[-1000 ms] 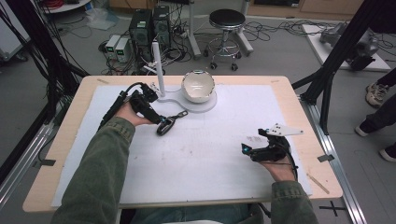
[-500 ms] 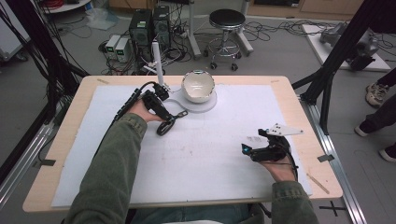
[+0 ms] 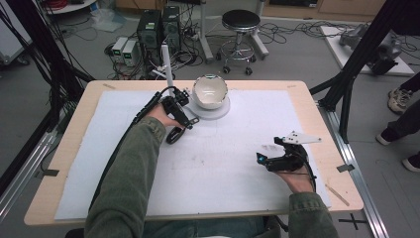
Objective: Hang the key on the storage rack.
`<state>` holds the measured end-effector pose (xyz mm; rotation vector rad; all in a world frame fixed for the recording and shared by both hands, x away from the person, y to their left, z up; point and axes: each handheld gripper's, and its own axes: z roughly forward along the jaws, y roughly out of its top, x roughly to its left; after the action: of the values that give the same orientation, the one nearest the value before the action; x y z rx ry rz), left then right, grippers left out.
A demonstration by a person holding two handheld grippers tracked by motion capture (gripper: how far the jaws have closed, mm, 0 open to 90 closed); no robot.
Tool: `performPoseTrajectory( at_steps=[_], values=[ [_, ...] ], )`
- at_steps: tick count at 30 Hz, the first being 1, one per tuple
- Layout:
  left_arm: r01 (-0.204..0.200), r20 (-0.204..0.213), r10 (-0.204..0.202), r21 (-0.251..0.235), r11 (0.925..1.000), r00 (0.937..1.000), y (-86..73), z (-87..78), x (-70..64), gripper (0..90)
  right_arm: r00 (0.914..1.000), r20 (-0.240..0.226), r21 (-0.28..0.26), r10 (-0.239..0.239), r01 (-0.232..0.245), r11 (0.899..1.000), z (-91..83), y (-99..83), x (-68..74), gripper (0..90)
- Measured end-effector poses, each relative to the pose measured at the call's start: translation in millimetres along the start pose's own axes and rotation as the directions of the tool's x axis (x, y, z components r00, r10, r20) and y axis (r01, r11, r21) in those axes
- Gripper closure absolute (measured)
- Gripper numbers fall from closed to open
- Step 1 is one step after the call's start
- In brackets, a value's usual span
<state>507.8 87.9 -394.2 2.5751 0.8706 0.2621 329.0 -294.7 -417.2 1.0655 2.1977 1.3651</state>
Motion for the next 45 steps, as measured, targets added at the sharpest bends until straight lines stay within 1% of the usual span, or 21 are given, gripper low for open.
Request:
performPoseTrajectory(
  at_steps=[3, 4, 7, 8, 12, 15, 17, 18, 20, 23, 27, 29, 31, 32, 33, 35, 37, 40, 41, 42, 45],
  values=[
    [-0.012, -0.006, 0.013, 0.022, 0.9997, 0.9999, 1.2, 3.3, 1.2, 11.1, 1.0000, 0.000, 0.001, -0.002, 0.002, 1.000, 0.1, -0.1, -0.2, 0.5],
    [-0.011, -0.015, 0.012, 0.027, 0.9996, 0.9998, 1.6, 4.6, 1.4, 12.2, 1.0000, 0.000, 0.001, 0.000, 0.000, 1.000, 0.1, 0.0, -0.1, 0.5],
    [-0.006, -0.015, 0.006, 0.037, 0.9993, 0.9999, 1.5, 8.2, 0.3, 16.6, 1.0000, 0.001, 0.003, -0.006, 0.006, 1.000, 0.6, -0.1, -0.2, 0.5],
    [-0.015, -0.016, 0.016, 0.050, 0.9986, 0.9997, 1.5, 8.9, 0.6, 17.0, 1.0000, 0.001, 0.005, -0.006, 0.006, 1.000, 0.8, -0.1, 0.0, 0.6],
    [-0.012, -0.018, 0.013, 0.049, 0.9987, 0.9997, 1.9, 11.6, -0.2, 20.1, 1.0000, 0.000, 0.007, -0.006, 0.006, 1.000, 0.9, -0.2, 0.2, 0.6],
    [-0.003, -0.018, 0.003, 0.031, 0.9995, 0.9998, 2.2, 11.1, -0.3, 23.1, 1.0000, -0.001, 0.008, -0.004, 0.004, 1.000, 0.9, -0.2, 0.0, 0.5],
    [0.000, -0.016, 0.001, 0.033, 0.9995, 0.9999, 2.3, 10.9, 0.3, 25.5, 1.0000, -0.003, 0.007, -0.004, 0.004, 1.000, 1.2, -0.3, -0.2, 0.5],
    [-0.008, -0.013, 0.008, 0.041, 0.9991, 0.9999, 2.2, 10.8, 0.9, 27.3, 1.0000, -0.003, 0.008, -0.004, 0.004, 1.000, 1.3, -0.3, -0.2, 0.5],
    [-0.001, -0.019, 0.001, 0.041, 0.9992, 0.9998, 1.6, 12.5, 0.7, 31.5, 1.0000, -0.003, 0.009, -0.005, 0.005, 1.000, 1.3, -0.4, 0.0, 0.6],
    [-0.008, -0.019, 0.009, 0.051, 0.9987, 0.9998, 2.0, 14.2, 0.7, 33.4, 1.0000, -0.003, 0.009, -0.006, 0.006, 1.000, 1.1, -0.4, 0.1, 0.5],
    [0.005, -0.013, -0.004, 0.056, 0.9984, 0.9999, 2.8, 17.8, -2.1, 35.3, 1.0000, -0.006, 0.007, -0.002, 0.002, 1.000, 1.4, -1.3, 0.0, 0.6],
    [-0.001, -0.015, 0.002, 0.061, 0.9981, 0.9999, 2.8, 18.0, -2.4, 36.5, 1.0000, -0.007, 0.012, 0.001, -0.001, 1.000, 1.8, -1.6, 0.2, 0.6],
    [0.001, -0.029, 0.001, 0.065, 0.9979, 0.9996, 2.7, 18.4, -2.5, 40.4, 1.0000, -0.008, 0.012, -0.003, 0.003, 1.000, 2.2, -1.5, 0.5, 0.6],
    [0.002, -0.023, 0.000, 0.069, 0.9976, 0.9997, 2.3, 19.4, -2.0, 43.6, 1.0000, -0.007, 0.012, -0.006, 0.006, 1.000, 2.0, -1.6, 0.8, 0.6],
    [0.005, -0.013, -0.004, 0.073, 0.9973, 0.9999, 2.2, 20.0, -2.4, 43.6, 1.0000, -0.007, 0.012, -0.006, 0.006, 1.000, 2.0, -1.6, 0.8, 0.6],
    [-0.010, -0.005, 0.011, 0.089, 0.9960, 0.9999, 2.6, 21.8, -4.2, 48.2, 1.0000, -0.006, 0.010, -0.007, 0.007, 1.000, 1.9, -1.7, 0.5, 0.6],
    [-0.009, 0.001, 0.009, 0.082, 0.9966, 1.0000, 3.2, 22.5, -5.8, 53.0, 1.0000, -0.006, 0.014, 0.003, -0.003, 1.000, 1.7, -1.8, 0.6, 0.6],
    [0.003, 0.028, -0.005, 0.079, 0.9969, 0.9996, 3.0, 22.3, -6.0, 61.7, 1.0000, -0.007, 0.010, -0.006, 0.006, 1.000, 2.2, -1.7, 0.8, 0.6],
    [-0.008, 0.037, 0.005, 0.080, 0.9968, 0.9993, 3.3, 22.0, -6.5, 65.7, 0.9999, -0.008, 0.010, -0.007, 0.007, 1.000, 2.1, -1.7, 0.9, 0.6],
    [-0.012, 0.031, 0.010, 0.080, 0.9967, 0.9995, 3.7, 21.8, -7.7, 70.4, 0.9999, -0.008, 0.011, -0.007, 0.007, 1.000, 2.1, -1.8, 1.0, 0.6],
    [-0.028, 0.054, 0.023, 0.091, 0.9954, 0.9982, 4.1, 21.0, -8.1, 77.0, 1.0000, -0.007, 0.007, -0.006, 0.006, 1.000, 1.6, -1.7, 0.6, 0.6]
  ],
)
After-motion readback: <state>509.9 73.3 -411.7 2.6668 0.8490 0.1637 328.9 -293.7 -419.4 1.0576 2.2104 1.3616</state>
